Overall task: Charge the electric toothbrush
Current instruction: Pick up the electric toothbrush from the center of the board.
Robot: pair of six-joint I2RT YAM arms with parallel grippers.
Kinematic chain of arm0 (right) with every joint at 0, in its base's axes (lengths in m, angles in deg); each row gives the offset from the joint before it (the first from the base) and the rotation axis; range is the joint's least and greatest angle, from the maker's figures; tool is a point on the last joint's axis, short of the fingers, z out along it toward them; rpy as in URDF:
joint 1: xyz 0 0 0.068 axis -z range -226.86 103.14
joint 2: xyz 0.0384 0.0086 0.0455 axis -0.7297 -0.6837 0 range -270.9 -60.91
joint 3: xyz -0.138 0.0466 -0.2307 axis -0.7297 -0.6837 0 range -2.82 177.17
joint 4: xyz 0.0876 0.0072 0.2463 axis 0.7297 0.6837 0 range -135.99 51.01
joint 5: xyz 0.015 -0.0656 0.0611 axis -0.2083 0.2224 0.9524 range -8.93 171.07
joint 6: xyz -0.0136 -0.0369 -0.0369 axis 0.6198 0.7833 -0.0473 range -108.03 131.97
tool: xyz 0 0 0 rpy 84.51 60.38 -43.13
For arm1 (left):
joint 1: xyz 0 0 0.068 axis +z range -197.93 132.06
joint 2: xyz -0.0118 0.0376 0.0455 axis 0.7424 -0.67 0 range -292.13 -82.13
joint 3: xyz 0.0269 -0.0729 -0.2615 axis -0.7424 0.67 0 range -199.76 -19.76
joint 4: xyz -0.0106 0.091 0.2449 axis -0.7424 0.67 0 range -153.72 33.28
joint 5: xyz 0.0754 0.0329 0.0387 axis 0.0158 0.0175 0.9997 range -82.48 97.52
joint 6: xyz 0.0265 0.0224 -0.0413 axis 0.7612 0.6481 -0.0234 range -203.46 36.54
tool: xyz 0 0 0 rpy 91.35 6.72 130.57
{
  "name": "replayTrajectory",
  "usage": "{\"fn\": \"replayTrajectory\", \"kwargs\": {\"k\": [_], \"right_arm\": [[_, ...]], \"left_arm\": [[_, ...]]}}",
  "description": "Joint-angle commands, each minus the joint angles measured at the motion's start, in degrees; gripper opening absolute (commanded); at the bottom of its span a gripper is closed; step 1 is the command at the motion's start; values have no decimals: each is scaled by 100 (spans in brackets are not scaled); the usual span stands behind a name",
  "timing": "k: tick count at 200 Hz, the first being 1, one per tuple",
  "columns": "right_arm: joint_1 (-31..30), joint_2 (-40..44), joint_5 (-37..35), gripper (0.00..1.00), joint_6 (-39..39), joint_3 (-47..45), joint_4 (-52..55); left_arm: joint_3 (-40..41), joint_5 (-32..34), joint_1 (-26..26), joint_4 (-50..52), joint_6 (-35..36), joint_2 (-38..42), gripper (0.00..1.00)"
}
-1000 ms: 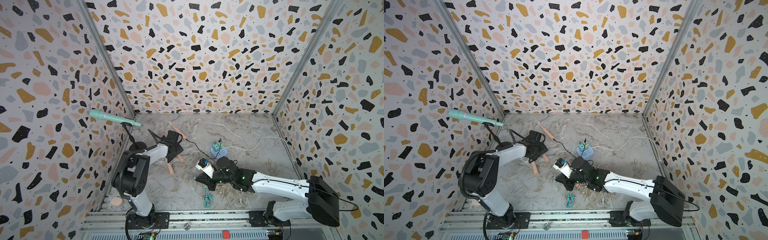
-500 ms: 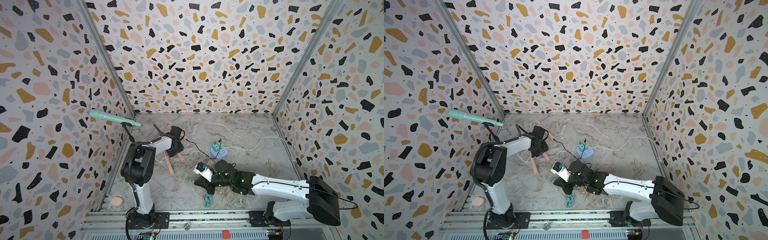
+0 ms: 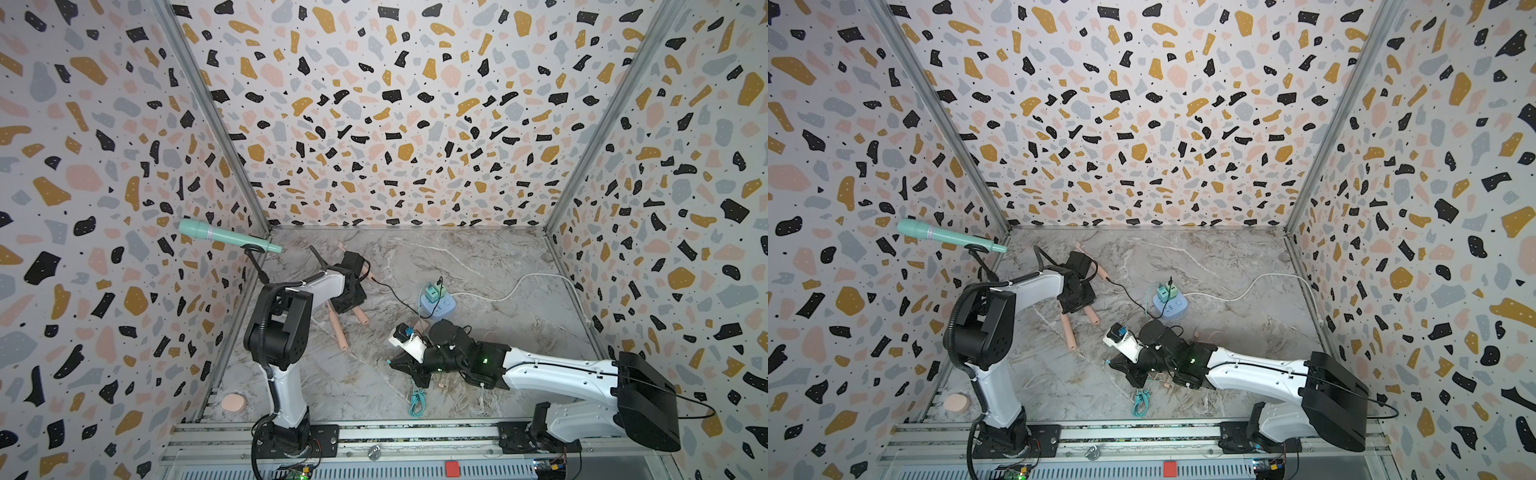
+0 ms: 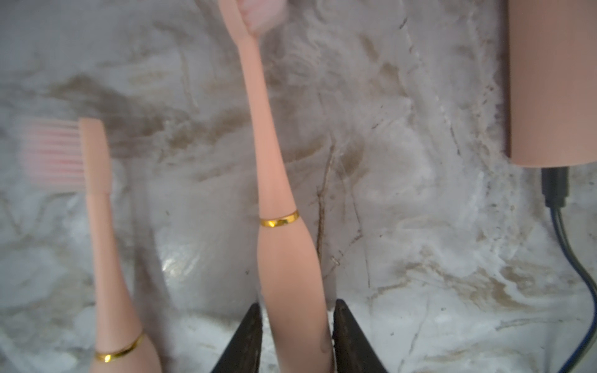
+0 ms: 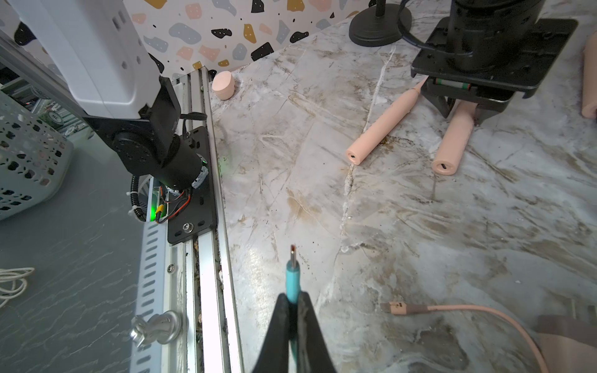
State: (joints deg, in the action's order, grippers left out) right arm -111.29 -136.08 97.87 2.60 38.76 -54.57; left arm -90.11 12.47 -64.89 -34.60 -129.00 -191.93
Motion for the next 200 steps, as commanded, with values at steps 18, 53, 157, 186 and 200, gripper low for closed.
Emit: {"fn": "replayTrajectory", "kwargs": {"k": [18, 53, 157, 186, 200], "right_arm": [[-18, -142, -197, 0, -112, 53, -22], [-22, -219, -326, 0, -203, 25, -66], [53, -289, -309, 0, -633, -73, -348], [354, -76, 329, 0, -961, -378, -891], [494, 9, 698, 0, -1087, -516, -1135]], "left_arm": [[284, -300, -28, 292, 137, -516, 31], [356, -397, -52, 174, 177, -490, 27], [419, -1142, -49, -201, 127, 451, 0], [970, -1876, -43, -1142, -348, 1469, 0], [1309, -2103, -37, -1645, -683, 1985, 0]]}}
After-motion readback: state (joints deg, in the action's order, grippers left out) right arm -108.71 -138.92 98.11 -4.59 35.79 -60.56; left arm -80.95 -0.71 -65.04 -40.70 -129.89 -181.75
